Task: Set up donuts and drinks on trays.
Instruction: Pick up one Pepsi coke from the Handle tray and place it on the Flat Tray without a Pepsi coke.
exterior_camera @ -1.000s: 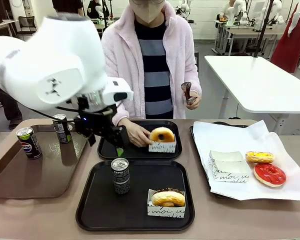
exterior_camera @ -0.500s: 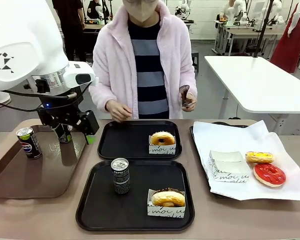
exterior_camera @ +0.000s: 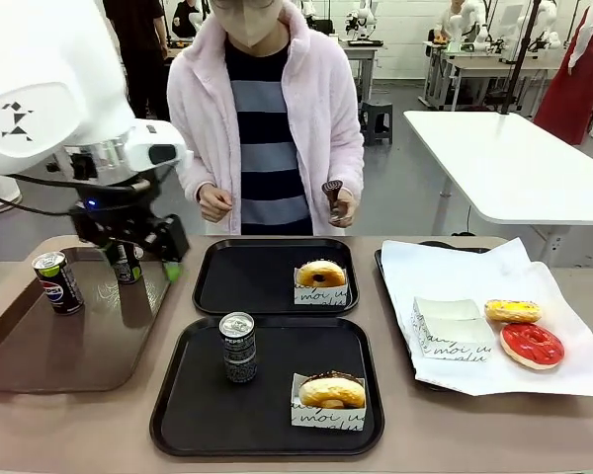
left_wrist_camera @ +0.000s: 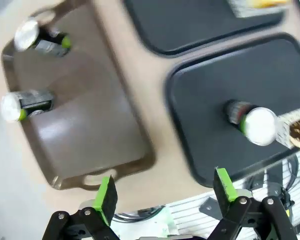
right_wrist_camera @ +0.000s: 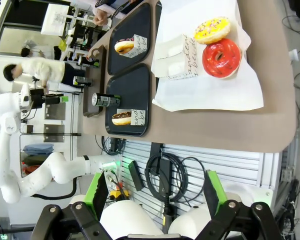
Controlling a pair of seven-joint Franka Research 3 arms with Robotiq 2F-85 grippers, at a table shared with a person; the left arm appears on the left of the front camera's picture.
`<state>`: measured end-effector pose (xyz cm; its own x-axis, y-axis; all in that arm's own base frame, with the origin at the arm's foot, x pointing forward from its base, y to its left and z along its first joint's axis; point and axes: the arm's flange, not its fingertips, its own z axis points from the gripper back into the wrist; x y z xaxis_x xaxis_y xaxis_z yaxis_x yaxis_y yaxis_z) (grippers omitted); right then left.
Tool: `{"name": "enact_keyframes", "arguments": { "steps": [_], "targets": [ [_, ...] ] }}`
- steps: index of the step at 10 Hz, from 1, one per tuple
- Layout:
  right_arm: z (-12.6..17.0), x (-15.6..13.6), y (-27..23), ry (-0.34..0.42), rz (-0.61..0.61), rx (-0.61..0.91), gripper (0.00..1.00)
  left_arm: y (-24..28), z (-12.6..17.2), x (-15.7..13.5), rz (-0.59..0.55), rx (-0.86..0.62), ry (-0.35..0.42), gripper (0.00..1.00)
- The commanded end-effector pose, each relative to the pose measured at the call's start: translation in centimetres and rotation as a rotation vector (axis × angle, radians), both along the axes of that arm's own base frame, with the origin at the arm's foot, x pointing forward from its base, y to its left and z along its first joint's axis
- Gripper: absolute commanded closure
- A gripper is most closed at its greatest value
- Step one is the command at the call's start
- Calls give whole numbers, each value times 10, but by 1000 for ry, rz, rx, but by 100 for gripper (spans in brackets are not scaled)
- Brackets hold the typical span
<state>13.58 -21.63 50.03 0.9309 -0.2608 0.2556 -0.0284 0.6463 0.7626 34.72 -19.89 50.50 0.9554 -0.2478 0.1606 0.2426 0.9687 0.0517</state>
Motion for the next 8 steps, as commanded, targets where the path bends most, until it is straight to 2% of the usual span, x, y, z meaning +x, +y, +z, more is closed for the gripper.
{"name": "enact_keyframes", "arguments": {
  "steps": [1, 2, 4, 5, 6, 7, 8],
  "targets": [
    [-2, -2, -1, -4, 3, 4, 0, 78, -2, 44, 167, -10, 26, 0],
    [-2, -2, -1, -4, 3, 4, 0, 118, 0, 62, 257, -38, 50, 0],
    [-2, -2, -1, -4, 3, 4, 0, 175, -1, 69, 458, -84, 62, 0],
    [-2, -2, -1, -4, 3, 4, 0, 192, 3, 79, 509, -69, 74, 0],
    [-2, -2, -1, -4, 3, 4, 0, 199, 3, 81, 531, -80, 84, 0],
    [-2, -2, -1, -4, 3, 4, 0, 191, 1, 77, 505, -73, 85, 0],
    [-2, -2, -1, -4, 3, 4, 0, 214, -2, 76, 498, -78, 67, 0]
  ]
}}
